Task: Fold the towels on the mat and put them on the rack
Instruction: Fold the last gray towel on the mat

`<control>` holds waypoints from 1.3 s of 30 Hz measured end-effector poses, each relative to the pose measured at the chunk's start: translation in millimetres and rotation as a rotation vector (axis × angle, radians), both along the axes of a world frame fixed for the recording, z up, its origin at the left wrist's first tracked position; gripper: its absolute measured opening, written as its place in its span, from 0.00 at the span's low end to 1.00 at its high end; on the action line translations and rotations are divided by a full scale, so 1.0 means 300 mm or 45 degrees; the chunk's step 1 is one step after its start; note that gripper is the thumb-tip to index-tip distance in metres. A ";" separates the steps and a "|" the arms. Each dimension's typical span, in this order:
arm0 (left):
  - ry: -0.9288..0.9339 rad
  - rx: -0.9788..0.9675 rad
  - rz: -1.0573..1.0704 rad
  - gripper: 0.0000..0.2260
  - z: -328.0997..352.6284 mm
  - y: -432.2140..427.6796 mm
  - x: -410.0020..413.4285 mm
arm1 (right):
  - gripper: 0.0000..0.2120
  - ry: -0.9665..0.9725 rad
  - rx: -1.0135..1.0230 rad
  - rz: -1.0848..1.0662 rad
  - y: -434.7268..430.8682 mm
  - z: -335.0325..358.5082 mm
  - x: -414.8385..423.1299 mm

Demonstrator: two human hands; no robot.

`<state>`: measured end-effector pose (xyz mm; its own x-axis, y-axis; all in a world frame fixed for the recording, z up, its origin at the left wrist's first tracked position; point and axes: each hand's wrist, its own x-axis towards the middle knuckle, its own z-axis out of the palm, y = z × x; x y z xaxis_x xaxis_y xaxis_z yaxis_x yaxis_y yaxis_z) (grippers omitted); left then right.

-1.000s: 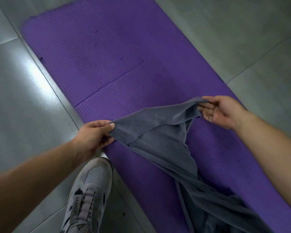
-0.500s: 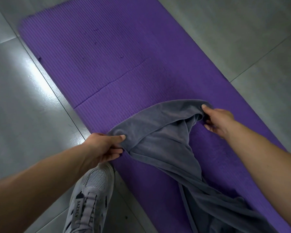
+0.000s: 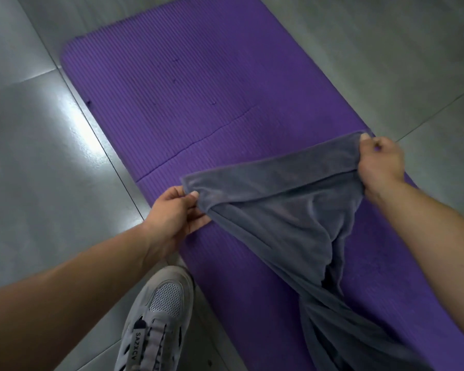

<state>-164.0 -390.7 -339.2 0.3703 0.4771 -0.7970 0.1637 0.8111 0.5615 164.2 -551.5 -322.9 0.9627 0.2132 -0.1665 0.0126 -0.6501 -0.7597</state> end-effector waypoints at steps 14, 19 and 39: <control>0.300 0.419 0.176 0.02 -0.046 0.316 0.099 | 0.13 -0.082 0.052 0.229 0.521 0.001 0.217; 0.718 0.704 -0.122 0.17 -0.047 0.311 0.114 | 0.22 0.044 0.013 0.368 0.648 -0.039 0.198; 0.115 1.661 -1.748 0.12 -0.086 -0.085 0.286 | 0.12 0.855 -0.304 0.478 -0.201 -0.082 -0.173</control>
<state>-78.3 -416.2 -365.1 0.9490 0.1667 -0.2676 0.2977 -0.7535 0.5862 112.2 -611.8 -347.5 0.5123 0.3882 -0.7661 -0.1478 -0.8388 -0.5239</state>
